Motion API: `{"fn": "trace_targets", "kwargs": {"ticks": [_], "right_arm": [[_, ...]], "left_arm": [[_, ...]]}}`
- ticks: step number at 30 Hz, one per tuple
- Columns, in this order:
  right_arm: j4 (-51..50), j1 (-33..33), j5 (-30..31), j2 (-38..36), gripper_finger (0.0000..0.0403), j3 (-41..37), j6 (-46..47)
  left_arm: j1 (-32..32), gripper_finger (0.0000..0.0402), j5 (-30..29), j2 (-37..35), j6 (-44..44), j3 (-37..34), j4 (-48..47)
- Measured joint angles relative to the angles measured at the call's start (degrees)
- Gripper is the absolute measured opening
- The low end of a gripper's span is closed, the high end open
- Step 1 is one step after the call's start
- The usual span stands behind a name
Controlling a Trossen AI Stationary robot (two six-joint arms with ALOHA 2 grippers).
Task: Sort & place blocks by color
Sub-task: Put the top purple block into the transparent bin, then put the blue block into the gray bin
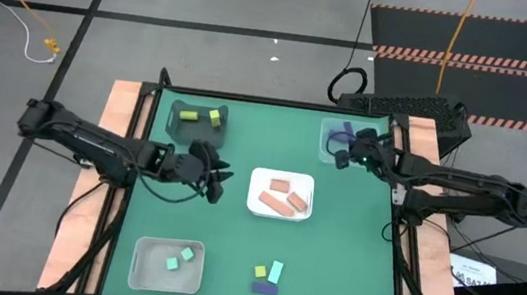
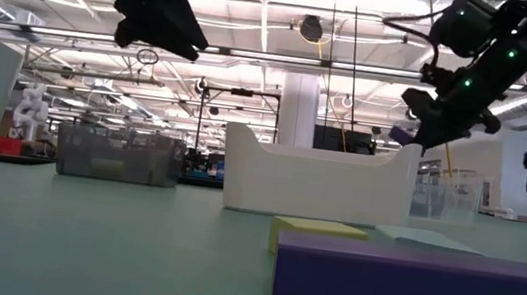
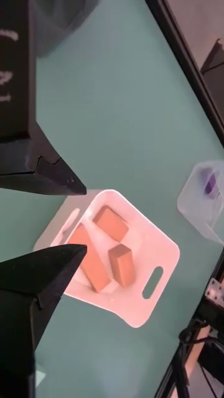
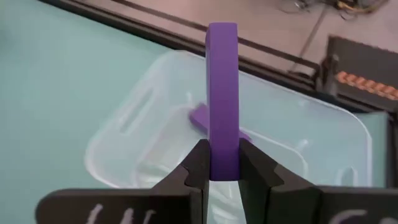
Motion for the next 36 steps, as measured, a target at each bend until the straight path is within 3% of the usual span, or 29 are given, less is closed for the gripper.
{"fn": "trace_targets", "kwargs": {"ticks": [9, 23, 27, 36], "right_arm": [[-0.4, -3.8, -0.2, 2.1, 0.0058, 0.0, 0.1], [1.6, -5.3, -1.4, 2.8, 0.0187, 0.0, -0.2], [7.9, -5.3, -10.0, 0.8, 0.0205, 0.0, 0.4], [21.5, -5.1, -30.5, -0.8, 0.02, 0.1, 6.4]], "left_arm": [[0.0, 0.0141, 0.0, 1.5, -0.1, 0.0, 0.6], [0.0, 0.0141, 0.0, 1.5, -0.1, 0.0, 0.3], [0.0, 0.0141, 0.0, 1.5, -0.1, 0.0, 0.2], [0.0, 0.0141, 0.3, 1.5, -1.1, 0.0, 0.2]]}}
